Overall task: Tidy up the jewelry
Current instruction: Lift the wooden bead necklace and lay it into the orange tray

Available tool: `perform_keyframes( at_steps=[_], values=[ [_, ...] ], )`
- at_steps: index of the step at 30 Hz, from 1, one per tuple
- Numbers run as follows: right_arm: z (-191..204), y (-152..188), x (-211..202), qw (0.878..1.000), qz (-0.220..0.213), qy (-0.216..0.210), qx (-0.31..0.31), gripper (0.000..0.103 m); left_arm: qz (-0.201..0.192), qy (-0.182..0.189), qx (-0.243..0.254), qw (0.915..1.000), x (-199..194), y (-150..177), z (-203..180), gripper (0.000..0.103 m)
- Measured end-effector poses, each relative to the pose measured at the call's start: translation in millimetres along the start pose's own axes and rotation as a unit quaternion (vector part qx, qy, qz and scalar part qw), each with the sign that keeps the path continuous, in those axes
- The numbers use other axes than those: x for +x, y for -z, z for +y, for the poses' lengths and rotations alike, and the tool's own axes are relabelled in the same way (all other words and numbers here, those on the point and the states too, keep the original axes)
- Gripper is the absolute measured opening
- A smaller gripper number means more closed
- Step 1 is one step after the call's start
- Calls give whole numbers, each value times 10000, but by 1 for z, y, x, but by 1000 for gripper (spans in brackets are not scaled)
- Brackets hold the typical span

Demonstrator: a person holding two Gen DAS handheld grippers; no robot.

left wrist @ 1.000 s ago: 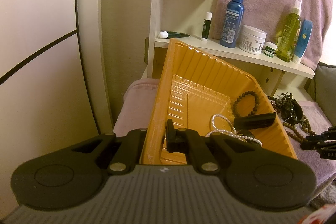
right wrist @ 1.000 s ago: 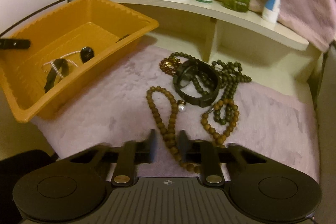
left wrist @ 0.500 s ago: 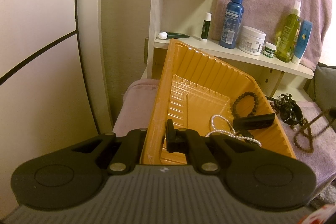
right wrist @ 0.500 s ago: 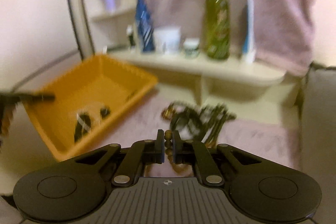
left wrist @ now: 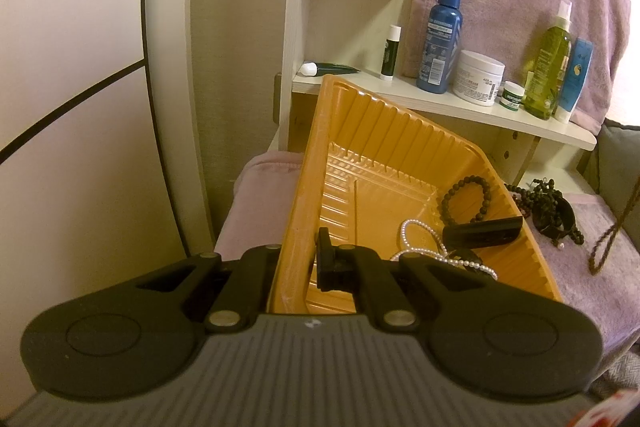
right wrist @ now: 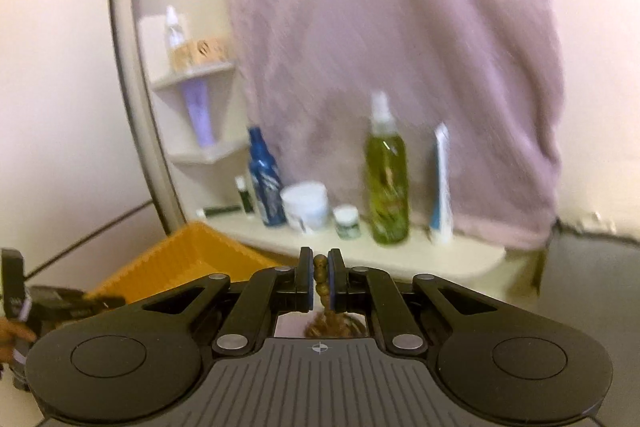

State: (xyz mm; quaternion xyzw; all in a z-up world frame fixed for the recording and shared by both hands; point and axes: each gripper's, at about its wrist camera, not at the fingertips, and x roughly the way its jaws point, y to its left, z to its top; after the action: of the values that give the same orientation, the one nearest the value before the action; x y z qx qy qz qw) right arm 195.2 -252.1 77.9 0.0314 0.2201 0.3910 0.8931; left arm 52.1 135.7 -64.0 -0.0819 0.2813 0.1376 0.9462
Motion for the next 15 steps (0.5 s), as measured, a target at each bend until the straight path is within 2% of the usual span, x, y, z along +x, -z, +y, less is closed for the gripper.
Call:
perform_keyframes(
  at_steps=[11,15],
  values=[
    [45,-56,17,9931,-549,-1029,-141,7,-14,19,-22,10000,-1,0,1,4],
    [63,-68,33,9882,-601,-1387,-235,7,-14,30,-32,10000,-1,0,1,4]
  ],
)
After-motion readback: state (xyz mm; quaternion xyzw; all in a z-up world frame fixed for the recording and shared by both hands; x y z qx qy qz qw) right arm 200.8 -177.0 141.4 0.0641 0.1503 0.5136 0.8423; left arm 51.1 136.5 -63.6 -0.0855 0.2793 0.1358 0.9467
